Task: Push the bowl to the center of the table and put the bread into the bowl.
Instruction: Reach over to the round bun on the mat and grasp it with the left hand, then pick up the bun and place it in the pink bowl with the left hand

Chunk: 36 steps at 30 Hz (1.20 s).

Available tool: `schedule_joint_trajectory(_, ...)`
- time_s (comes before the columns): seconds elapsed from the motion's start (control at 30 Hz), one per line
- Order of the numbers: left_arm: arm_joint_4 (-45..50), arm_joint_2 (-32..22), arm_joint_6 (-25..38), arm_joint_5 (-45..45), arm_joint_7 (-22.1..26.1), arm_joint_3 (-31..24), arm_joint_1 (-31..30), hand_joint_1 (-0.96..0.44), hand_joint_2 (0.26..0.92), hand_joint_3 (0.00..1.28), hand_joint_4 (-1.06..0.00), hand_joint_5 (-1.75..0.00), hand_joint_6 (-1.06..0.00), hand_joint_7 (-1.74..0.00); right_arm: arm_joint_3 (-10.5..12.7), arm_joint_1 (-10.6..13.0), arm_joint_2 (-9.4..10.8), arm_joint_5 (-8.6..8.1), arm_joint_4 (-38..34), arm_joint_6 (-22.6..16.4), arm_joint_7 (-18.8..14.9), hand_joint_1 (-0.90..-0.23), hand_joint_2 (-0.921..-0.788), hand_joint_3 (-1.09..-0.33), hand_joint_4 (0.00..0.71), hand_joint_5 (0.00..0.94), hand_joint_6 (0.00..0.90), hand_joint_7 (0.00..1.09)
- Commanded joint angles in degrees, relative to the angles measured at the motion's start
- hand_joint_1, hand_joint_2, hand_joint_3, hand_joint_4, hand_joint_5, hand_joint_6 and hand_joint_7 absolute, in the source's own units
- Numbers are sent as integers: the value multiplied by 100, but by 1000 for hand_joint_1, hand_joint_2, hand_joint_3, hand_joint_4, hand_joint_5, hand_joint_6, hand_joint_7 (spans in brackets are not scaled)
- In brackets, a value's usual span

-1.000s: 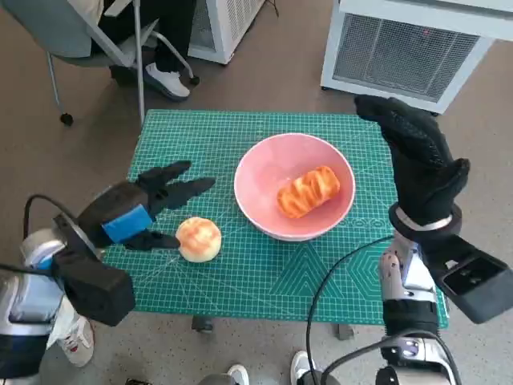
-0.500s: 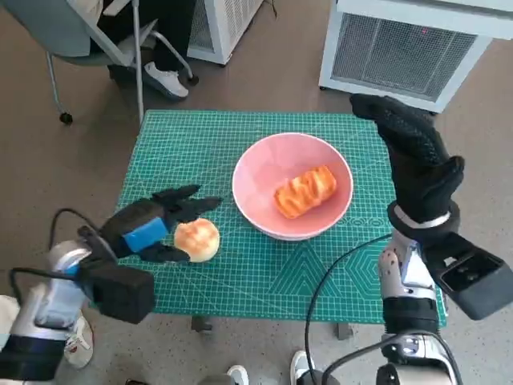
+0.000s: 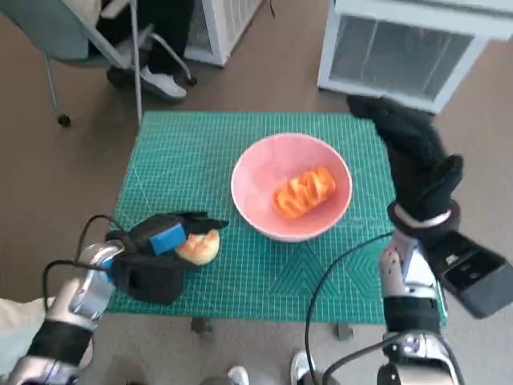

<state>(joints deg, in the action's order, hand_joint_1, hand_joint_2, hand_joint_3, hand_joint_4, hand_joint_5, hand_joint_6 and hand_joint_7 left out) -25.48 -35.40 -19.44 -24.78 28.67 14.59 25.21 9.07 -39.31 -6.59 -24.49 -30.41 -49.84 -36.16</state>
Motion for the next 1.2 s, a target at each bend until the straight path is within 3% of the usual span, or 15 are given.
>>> schedule_joint_trajectory(0.03, -94, -111, 51, -90, 98, 99, -15, -31, 917, 55, -733, -1045, -614, -1114, 25, 104, -26, -39, 17, 84, -53, -571, -921, -836, -1, 464, -1, 678)
schedule_joint_trajectory(0.17, 172, -262, 93, 2, 194, 1, 20, -7, 919, 50, -738, -1075, -616, -1187, 28, 125, -23, -24, 45, 90, -34, -572, -921, -836, -1, 461, -1, 677)
schedule_joint_trajectory(0.47, 1348, -571, 275, 680, 378, -796, 190, 0, 919, 59, -670, -1236, -674, -1065, 32, 156, -20, 23, 143, 131, 25, -572, -921, -839, -1, 459, -1, 677)
schedule_joint_trajectory(0.77, 1901, -233, -205, 1210, -448, -1520, 781, 0, 919, 60, -640, -1260, -697, -1049, 57, 85, 2, 13, 32, 134, 15, -578, -921, -836, -1, 455, -1, 675)
schedule_joint_trajectory(1.03, 1691, 277, -708, 732, -1306, -1283, 1702, -1, 920, 64, -649, -1153, -671, -1174, 59, 4, 17, 31, -64, 100, 8, -576, -921, -834, -1, 457, -1, 675)
schedule_joint_trajectory(1.2, 1063, 527, -1058, 577, -1337, -916, 2330, -1, 921, 67, -648, -1136, -666, -1198, 57, -40, 31, 19, -99, 94, -6, -576, -921, -836, -1, 459, -1, 676)
